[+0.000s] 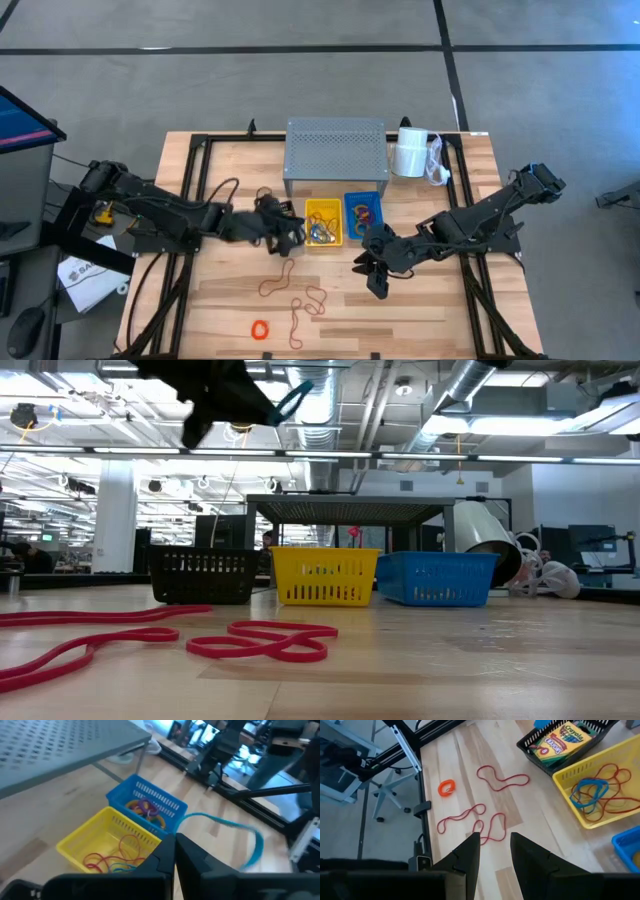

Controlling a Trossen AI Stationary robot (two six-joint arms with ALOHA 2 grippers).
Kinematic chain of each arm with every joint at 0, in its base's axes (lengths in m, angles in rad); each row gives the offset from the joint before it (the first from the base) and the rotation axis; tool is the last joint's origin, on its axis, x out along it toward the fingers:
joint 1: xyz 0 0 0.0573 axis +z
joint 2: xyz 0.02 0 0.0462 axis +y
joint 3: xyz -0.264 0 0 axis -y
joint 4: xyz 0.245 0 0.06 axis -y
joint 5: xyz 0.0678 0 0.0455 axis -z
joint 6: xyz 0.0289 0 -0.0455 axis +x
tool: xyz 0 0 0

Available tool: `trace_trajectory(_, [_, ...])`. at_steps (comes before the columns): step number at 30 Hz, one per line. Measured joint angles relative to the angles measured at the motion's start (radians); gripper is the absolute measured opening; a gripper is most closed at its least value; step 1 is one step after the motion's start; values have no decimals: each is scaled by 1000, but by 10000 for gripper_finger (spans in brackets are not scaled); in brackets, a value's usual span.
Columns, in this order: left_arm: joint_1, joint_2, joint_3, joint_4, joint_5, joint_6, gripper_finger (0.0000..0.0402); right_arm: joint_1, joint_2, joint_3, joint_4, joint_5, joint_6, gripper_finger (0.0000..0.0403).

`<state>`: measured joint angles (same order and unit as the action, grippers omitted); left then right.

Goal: Pick & Place Office Desk Supplies
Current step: Put the blue rubber band into the yellow basket

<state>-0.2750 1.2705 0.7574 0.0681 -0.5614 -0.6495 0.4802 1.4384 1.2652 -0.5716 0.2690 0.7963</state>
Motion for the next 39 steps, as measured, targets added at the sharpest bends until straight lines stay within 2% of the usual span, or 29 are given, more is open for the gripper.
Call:
trace_trajectory(11, [250,36,1,9,316,18,0,166,0,0,-1,200,138,106])
trace_trajectory(15, [301,101,2,37,419,21,0,236,3,0,-6,203,136,106])
trace_trajectory(17, [311,142,2,87,470,32,0,269,3,0,-19,206,84,106])
trace_trajectory(19, [314,184,2,143,514,37,0,295,3,0,-59,247,52,106])
trace_trajectory(21, [314,217,2,199,537,37,0,330,3,-6,-92,379,70,106])
trace_trajectory(24, [311,248,30,193,543,47,0,400,-18,-41,-136,625,139,106])
trace_trajectory(27, [311,258,60,194,542,93,0,464,-67,-86,-216,749,289,106])
trace_trajectory(30, [318,257,87,184,542,146,0,501,-128,-156,-304,776,435,106])
trace_trajectory(33, [331,257,112,81,541,166,0,510,-202,-240,-316,776,504,106])
trace_trajectory(37, [337,257,122,15,540,213,0,515,-317,-386,-259,769,553,106])
trace_trajectory(39, [342,257,122,12,546,224,0,514,-384,-473,-173,770,563,106])
